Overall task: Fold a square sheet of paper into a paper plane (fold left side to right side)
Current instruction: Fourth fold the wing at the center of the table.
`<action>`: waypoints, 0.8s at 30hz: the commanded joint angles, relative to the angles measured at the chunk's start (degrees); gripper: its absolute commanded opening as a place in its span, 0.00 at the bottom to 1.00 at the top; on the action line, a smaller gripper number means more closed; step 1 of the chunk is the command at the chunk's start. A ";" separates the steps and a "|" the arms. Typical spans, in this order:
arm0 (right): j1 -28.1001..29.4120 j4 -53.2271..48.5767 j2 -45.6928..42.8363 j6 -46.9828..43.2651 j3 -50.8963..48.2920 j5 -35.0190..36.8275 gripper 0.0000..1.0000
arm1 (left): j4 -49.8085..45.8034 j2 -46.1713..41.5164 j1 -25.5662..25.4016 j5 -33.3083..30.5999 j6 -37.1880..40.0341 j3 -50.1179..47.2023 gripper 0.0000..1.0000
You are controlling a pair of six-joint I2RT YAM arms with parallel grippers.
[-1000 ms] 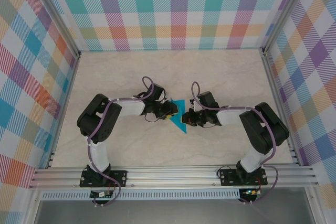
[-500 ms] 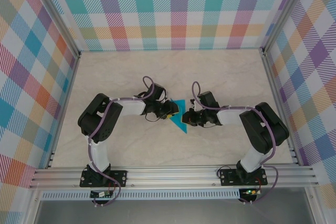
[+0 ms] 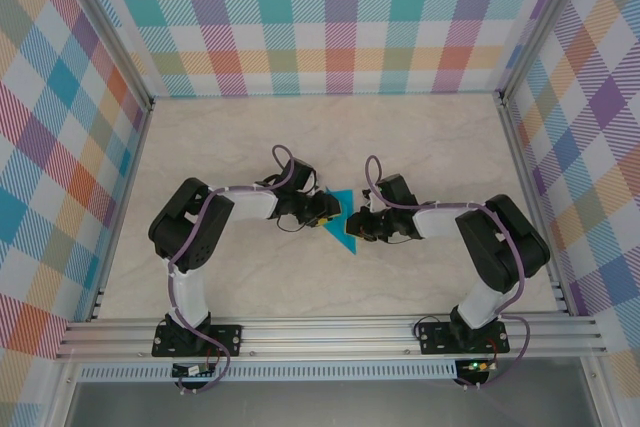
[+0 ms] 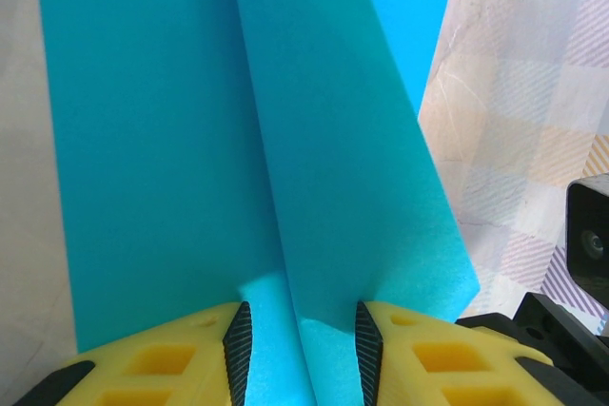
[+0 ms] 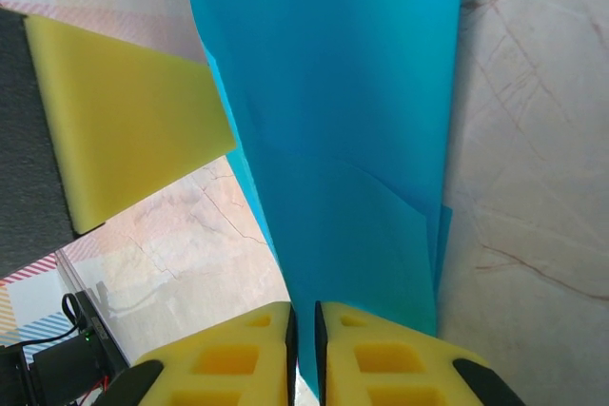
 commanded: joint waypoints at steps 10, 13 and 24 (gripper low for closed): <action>-0.40 0.18 -0.81 -0.42 0.63 -0.78 0.26 | -2.61 1.67 -0.78 -1.88 0.80 1.03 0.37; -0.40 -0.57 -1.77 -0.83 0.96 -0.64 0.29 | -2.79 1.68 -0.78 -1.96 0.97 1.03 0.37; -5.52 -2.71 -7.08 -1.71 1.82 -4.00 0.46 | -3.15 1.58 -0.78 -1.99 1.03 1.38 0.36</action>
